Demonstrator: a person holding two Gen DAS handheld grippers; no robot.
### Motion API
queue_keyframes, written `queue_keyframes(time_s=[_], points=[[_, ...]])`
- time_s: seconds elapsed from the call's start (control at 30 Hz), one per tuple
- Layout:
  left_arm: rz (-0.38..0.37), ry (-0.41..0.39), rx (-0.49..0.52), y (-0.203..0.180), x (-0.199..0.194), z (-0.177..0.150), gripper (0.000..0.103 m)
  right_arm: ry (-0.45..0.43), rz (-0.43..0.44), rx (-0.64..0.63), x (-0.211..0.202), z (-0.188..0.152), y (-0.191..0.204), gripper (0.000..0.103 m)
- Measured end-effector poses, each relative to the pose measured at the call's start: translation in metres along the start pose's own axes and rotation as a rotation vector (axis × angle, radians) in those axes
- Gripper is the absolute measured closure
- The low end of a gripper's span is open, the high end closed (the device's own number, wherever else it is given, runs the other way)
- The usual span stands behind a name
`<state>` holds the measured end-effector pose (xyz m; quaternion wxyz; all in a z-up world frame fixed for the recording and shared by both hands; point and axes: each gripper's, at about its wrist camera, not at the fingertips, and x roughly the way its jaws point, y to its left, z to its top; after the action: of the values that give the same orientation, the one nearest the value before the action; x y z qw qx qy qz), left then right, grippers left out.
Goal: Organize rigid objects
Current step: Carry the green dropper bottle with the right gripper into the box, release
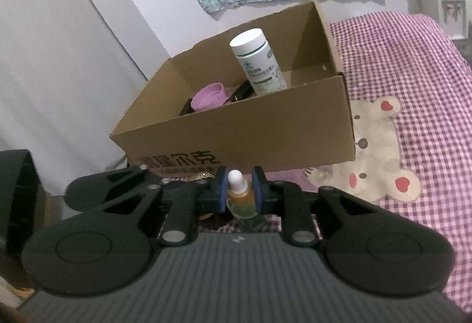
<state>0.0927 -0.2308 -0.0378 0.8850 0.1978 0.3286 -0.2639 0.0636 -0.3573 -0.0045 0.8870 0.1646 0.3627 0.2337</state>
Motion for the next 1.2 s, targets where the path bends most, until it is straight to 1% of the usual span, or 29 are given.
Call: queue_keyframes(time_s=[0.1, 0.2, 0.33, 0.43, 0.5, 0.6, 0.7, 0.8, 0.9, 1.0, 1.1, 1.2], points=[[-0.004, 0.026, -0.003, -0.001, 0.009, 0.003, 0.061, -0.006, 0.015, 0.016, 0.000, -0.002, -0.004, 0.087], [0.018, 0.032, -0.011, 0.000, 0.013, 0.004, 0.069, -0.012, 0.027, 0.021, 0.000, -0.003, -0.007, 0.087], [0.005, 0.024, -0.037, 0.001, 0.010, 0.002, 0.069, -0.014, 0.026, 0.012, 0.000, -0.005, -0.004, 0.087], [-0.017, 0.011, -0.057, 0.001, 0.003, 0.003, 0.070, -0.009, 0.003, -0.018, -0.002, -0.004, 0.005, 0.087], [-0.016, -0.014, -0.060, 0.002, -0.006, 0.005, 0.070, -0.013, -0.012, -0.041, -0.007, -0.001, 0.014, 0.087], [-0.015, -0.071, -0.070, 0.008, -0.027, 0.013, 0.070, -0.032, -0.014, -0.078, -0.021, 0.010, 0.031, 0.087], [-0.019, -0.128, -0.087, 0.022, -0.050, 0.025, 0.070, -0.059, -0.006, -0.137, -0.034, 0.029, 0.053, 0.086], [-0.021, -0.176, -0.130, 0.046, -0.070, 0.041, 0.070, -0.090, 0.015, -0.208, -0.040, 0.054, 0.076, 0.086], [-0.015, -0.193, -0.171, 0.075, -0.076, 0.059, 0.070, -0.107, 0.040, -0.274, -0.033, 0.083, 0.095, 0.086], [-0.003, -0.178, -0.210, 0.103, -0.068, 0.072, 0.070, -0.084, 0.071, -0.302, -0.010, 0.115, 0.099, 0.086], [0.014, -0.123, -0.252, 0.131, -0.042, 0.081, 0.070, -0.036, 0.092, -0.298, 0.026, 0.141, 0.092, 0.086], [0.039, -0.041, -0.265, 0.149, -0.013, 0.085, 0.070, 0.027, 0.104, -0.268, 0.066, 0.163, 0.079, 0.086]])
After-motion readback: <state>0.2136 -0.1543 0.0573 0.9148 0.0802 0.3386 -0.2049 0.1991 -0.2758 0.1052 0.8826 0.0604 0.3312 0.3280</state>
